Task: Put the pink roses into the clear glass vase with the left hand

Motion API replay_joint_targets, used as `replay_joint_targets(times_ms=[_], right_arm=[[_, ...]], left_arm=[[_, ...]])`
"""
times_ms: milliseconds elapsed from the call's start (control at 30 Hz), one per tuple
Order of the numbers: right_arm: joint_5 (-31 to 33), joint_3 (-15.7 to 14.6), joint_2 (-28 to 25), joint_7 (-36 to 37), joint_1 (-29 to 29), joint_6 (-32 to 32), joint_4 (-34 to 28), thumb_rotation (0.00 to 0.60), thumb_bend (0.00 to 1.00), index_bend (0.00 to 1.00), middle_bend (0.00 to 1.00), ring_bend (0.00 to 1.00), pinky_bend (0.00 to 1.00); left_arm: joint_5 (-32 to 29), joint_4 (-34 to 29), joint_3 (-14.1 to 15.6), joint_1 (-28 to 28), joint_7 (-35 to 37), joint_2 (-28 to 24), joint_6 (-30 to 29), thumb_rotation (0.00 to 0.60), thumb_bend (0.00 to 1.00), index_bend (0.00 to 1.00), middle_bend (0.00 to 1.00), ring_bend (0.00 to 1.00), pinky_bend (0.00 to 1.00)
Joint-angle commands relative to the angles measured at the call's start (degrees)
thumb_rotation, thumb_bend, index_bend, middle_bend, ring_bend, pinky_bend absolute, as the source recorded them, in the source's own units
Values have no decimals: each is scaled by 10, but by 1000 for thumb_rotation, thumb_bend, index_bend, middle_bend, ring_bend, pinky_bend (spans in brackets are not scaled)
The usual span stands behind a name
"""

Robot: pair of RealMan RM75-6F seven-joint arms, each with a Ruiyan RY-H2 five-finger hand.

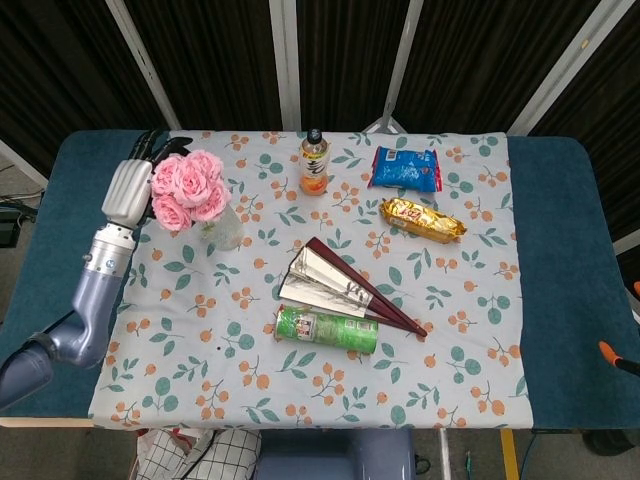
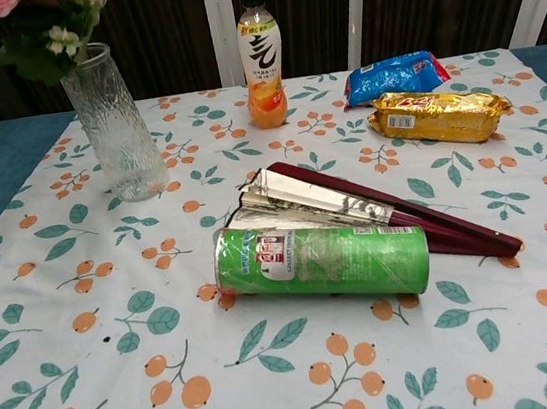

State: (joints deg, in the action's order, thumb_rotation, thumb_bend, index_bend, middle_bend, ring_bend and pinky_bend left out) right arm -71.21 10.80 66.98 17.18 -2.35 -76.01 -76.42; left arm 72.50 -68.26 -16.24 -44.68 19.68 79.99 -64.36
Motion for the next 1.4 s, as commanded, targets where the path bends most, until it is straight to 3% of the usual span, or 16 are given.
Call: replay_joint_targets(times_ms=[33,233,467,600,700,733,833,933,1133,1400], right_arm=[[0,-1,0,0,0,2,-1,600,240,167,45,107,79],[-4,-1,1,-3,0,-2,-4,600,239,168,45,107,79],[-7,0,2,-8,1,-12,-9,600,240,168,45,107,79],[-5,0,1,-9,1,-10,-12,600,240,168,44,107,79],[-9,-1,-1,-5,1,-12,-14,600,239,168,44,107,79],[-13,-1,-2,-2,2,-13,-15,600,239,168,44,107,79],[-32,-6,-4,10,1,-20,-12,600,239,168,45,107,79],[-51,-12,-2,11,-1,-29,-2,600,240,168,44,107,74],[-87,-26,-10,9,-2,-45,5,600,240,168,25,95,60],[-127,-42,-23,-9,-3,-68,-7,600,239,168,25,95,61]], left_arm=[[-58,-65,20,18,-97,-54,63,600,138,50,166,0,0],[-158,-141,27,7,-277,-101,99,600,58,41,168,0,0],[-261,-301,16,9,-407,-189,55,600,9,28,163,0,0],[-258,-384,18,40,-418,-237,2,600,18,31,171,0,0],[-188,-429,39,101,-419,-239,-121,600,50,65,189,0,0],[-141,-426,65,133,-432,-221,-179,600,55,81,198,0,0],[-79,-379,131,207,-447,-142,-275,600,79,130,230,0,0],[-45,-292,166,245,-423,-61,-294,600,88,153,236,0,0],[28,-184,189,262,-335,8,-269,600,88,131,218,0,0],[95,-156,188,278,-299,37,-286,600,87,117,220,0,0]])
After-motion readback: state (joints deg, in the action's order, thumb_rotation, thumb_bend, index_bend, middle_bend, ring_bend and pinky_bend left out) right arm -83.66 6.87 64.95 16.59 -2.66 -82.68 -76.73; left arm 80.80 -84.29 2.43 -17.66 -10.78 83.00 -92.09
